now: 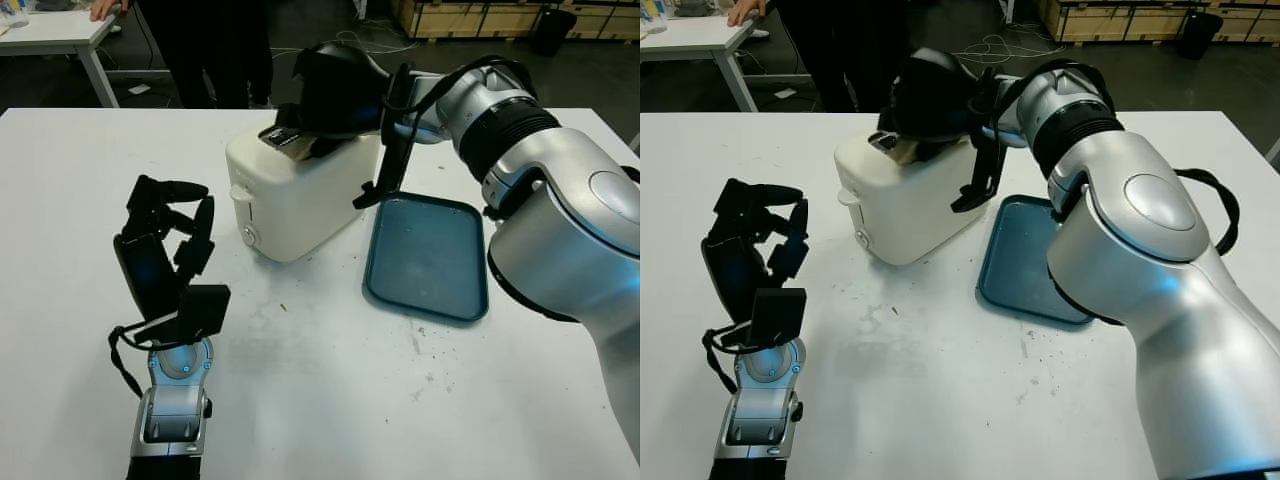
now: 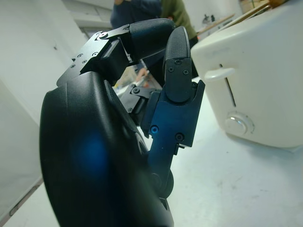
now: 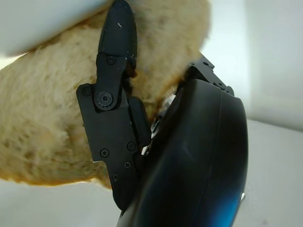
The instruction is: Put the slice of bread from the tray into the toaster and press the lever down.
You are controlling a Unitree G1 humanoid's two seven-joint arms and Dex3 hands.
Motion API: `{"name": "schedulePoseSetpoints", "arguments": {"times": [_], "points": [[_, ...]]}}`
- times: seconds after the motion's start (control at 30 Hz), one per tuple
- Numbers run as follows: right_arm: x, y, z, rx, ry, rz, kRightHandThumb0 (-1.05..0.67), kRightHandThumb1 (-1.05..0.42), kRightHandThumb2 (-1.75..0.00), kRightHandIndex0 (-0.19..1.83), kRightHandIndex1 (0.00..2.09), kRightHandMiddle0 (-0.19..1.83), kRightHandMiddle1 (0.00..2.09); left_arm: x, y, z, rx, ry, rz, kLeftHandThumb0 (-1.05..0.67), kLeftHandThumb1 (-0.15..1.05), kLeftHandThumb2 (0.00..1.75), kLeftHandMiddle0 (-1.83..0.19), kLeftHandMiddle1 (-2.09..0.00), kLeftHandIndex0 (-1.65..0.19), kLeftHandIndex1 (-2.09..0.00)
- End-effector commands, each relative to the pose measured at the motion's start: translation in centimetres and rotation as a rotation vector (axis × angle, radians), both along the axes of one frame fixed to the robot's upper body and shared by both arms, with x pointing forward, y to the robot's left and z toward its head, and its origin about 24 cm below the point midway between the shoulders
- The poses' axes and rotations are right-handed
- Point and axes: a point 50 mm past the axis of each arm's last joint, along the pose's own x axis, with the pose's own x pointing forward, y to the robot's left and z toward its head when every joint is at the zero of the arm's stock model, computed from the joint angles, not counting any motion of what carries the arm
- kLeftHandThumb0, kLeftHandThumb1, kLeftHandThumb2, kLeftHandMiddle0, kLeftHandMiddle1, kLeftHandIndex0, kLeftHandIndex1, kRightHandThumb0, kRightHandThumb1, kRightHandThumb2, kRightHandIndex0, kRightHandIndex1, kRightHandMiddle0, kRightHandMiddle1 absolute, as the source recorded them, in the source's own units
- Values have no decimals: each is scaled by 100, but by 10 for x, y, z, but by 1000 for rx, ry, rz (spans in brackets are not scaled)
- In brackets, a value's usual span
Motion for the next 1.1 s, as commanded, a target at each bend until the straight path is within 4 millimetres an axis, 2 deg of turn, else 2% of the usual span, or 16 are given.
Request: {"name": "schedulePoseSetpoints", "arguments": {"times": [0.0, 0.2, 0.23, 0.4, 0.57, 0.73, 1.0, 1.03, 1.07], "points": [[4, -8, 8, 14, -15, -57, -88, -92, -26, 17, 80, 50, 21, 0, -3, 0, -8, 0, -4, -47, 92, 26, -73, -175, -58, -144], [7, -19, 20, 33, -9, -126, -85, -92, -16, 1, 64, 39, 9, 0, -5, -1, 1, 1, -1, -46, 92, 26, -75, -175, -58, -145], [7, -20, 22, 43, -7, -132, -85, -92, -18, 0, 57, 37, 6, 1, -5, -2, -1, -2, -5, -46, 92, 26, -75, -175, -58, -145], [7, -32, 32, 51, -29, -134, -87, -92, -15, 0, 53, 34, 4, 2, -7, -2, -1, -8, -22, -46, 92, 27, -74, -175, -59, -148], [7, -43, 40, 34, -31, -167, -87, -92, -13, 0, 37, 26, 1, 3, -11, -2, 1, -1, -26, -46, 92, 27, -75, -175, -58, -148], [7, -44, 45, 47, 11, -204, -90, -92, -6, 0, 20, 15, 0, 4, -13, -3, -1, 0, -34, -46, 92, 28, -76, -175, -58, -147], [6, -33, 41, 49, 21, -165, -91, -90, -1, 0, 19, 13, 1, 4, -15, -4, -7, 2, -26, -47, 92, 27, -75, -175, -57, -146], [5, -31, 42, 64, 21, -148, -89, -89, 0, 1, 26, 17, 3, 4, -15, -4, -5, 1, -24, -47, 92, 28, -75, -175, -57, -146], [4, -30, 43, 72, 6, -121, -84, -88, 0, 3, 42, 26, 8, 3, -15, -4, -4, -1, -24, -47, 92, 28, -75, -175, -58, -146]]}}
